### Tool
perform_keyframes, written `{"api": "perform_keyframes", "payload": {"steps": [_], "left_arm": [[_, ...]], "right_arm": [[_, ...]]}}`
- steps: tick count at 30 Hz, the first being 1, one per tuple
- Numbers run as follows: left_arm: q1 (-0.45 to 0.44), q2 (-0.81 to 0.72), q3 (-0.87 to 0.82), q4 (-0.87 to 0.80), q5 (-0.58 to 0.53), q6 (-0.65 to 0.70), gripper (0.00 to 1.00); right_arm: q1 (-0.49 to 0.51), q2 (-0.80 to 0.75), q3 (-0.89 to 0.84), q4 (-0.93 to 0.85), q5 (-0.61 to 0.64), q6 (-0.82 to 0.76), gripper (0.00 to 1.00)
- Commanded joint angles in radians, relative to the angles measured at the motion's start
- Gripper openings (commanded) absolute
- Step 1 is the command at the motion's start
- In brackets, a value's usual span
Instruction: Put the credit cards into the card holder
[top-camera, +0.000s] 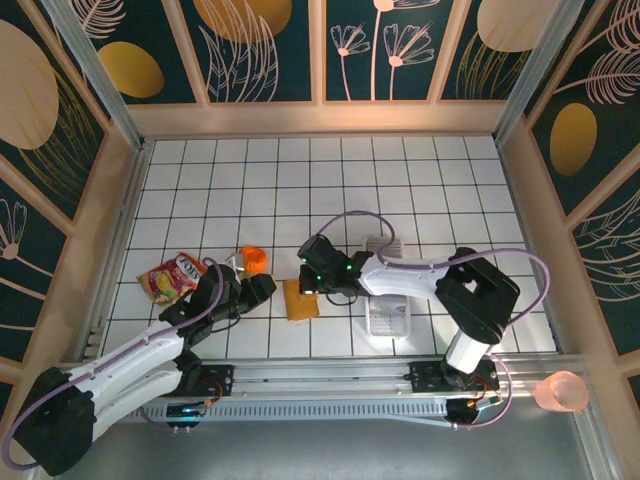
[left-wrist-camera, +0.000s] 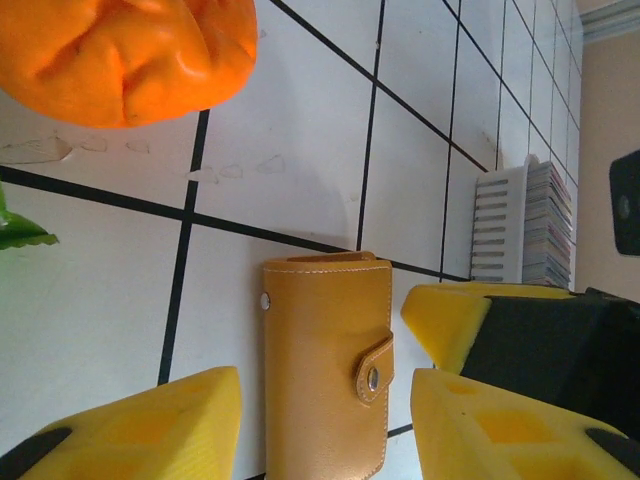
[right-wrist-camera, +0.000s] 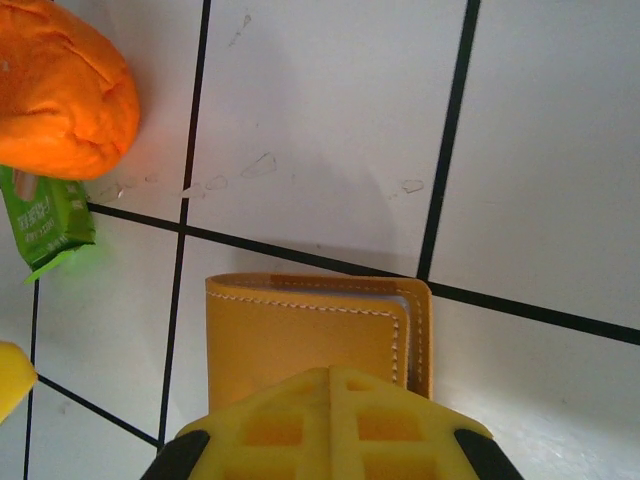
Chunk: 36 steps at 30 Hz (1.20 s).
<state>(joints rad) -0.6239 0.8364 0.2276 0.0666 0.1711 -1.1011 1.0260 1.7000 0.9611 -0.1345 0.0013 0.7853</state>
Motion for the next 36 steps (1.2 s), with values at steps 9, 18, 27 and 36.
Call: {"api": "perform_keyframes", "payload": {"steps": [9,18,27,36], "left_arm": [[-0.033,0.047,-0.021,0.08,-0.027,-0.021,0.48],[-0.096,0.135,-0.027,0.164,-0.025,-0.047,0.45],[-0.149,0.249,-0.042,0.268,-0.034,-0.049,0.41],[-0.154,0.359,-0.061,0.345,0.001,-0.045,0.35]], "right_arm": [[0.012,0.048,-0.017,-0.015,0.011,0.026,0.0],[0.014,0.041,-0.075,0.001,0.03,0.055,0.0],[0.018,0.042,-0.094,0.018,0.028,0.071,0.0],[0.03,0.044,-0.103,0.031,0.022,0.076,0.0]]}}
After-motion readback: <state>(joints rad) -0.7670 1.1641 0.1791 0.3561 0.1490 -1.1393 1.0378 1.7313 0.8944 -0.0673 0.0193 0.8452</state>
